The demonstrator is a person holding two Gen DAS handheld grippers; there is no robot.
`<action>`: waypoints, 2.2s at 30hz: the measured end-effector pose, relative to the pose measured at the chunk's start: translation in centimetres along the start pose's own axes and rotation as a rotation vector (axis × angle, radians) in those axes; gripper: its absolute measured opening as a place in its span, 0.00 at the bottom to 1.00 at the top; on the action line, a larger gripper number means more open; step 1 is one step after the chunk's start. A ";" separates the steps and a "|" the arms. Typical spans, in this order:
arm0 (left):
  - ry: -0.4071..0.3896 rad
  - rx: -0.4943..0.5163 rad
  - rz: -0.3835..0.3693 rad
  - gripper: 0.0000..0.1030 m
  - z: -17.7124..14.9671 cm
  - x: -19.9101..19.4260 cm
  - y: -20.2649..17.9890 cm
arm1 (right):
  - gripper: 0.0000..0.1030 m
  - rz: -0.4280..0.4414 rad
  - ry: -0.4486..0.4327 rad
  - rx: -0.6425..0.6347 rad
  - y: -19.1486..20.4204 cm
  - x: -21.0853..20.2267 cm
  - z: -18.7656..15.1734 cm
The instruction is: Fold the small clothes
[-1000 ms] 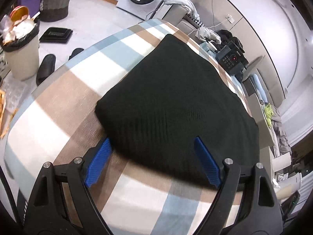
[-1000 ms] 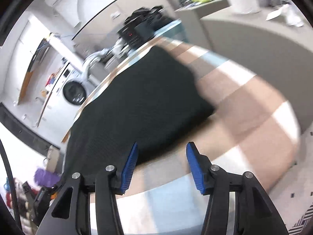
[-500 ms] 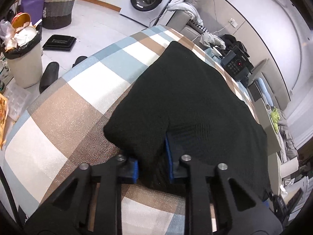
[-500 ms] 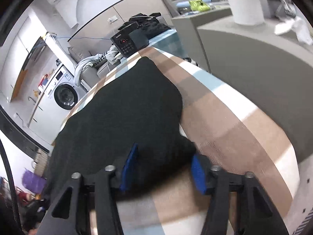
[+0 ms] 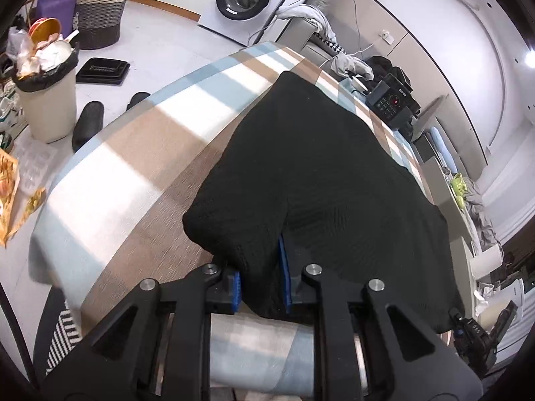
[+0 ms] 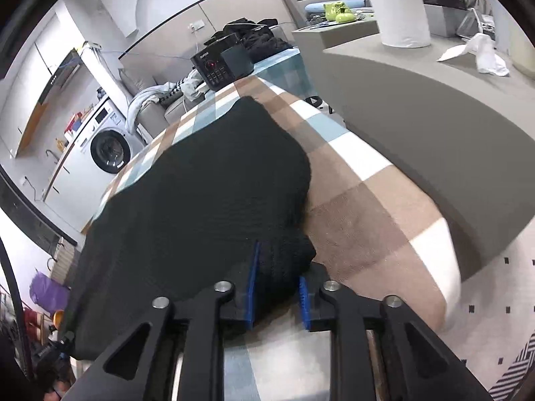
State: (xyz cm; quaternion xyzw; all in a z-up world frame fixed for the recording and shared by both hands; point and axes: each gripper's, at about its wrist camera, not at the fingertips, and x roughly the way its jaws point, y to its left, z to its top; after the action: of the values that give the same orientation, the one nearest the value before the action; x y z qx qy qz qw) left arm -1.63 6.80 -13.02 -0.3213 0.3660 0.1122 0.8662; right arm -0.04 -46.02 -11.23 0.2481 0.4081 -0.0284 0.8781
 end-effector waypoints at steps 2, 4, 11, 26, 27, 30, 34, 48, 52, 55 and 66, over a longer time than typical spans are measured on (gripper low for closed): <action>-0.001 -0.002 -0.013 0.15 -0.5 -0.6 0.3 | 0.47 -0.005 -0.058 0.028 -0.2 -1.3 0.4; -0.003 -0.004 -0.007 0.17 -0.6 -0.8 0.4 | 0.52 -0.005 -0.125 0.033 0.1 -2.6 0.7; -0.005 0.002 0.004 0.49 -0.9 -0.7 0.4 | 0.57 0.113 -0.088 -0.093 4.4 -2.4 0.2; -0.019 0.001 -0.019 0.18 1.1 1.1 -0.4 | 0.57 0.267 0.158 -0.465 17.7 3.5 -6.9; -0.025 0.011 -0.016 0.17 1.1 1.0 -0.6 | 0.57 0.271 0.172 -0.483 18.3 3.9 -7.4; -0.034 0.017 -0.022 0.17 1.3 0.7 -0.8 | 0.57 0.289 0.199 -0.524 19.7 4.6 -8.8; -0.045 0.028 -0.029 0.16 1.6 0.2 -1.0 | 0.58 0.284 0.233 -0.575 20.6 5.6 -9.9; -0.136 0.201 -0.074 0.13 4.1 -3.1 -7.3 | 0.60 0.275 0.163 -0.510 17.3 2.9 -8.6; -0.156 0.342 -0.128 0.13 4.3 -3.4 -13.4 | 0.60 0.255 0.109 -0.417 14.1 1.6 -6.6; -0.142 0.450 -0.196 0.13 3.4 -3.0 -18.5 | 0.60 0.230 0.074 -0.342 11.6 0.5 -5.1; 0.250 0.726 -0.449 0.25 -9.1 2.6 -30.5 | 0.62 0.065 -0.024 -0.152 2.9 -2.5 -2.3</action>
State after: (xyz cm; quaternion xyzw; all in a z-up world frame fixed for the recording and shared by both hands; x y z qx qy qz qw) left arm 8.22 -22.53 -5.20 -0.0791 0.4049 -0.2539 0.8748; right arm -2.57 -42.83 -9.50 0.1932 0.3904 0.0281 0.8997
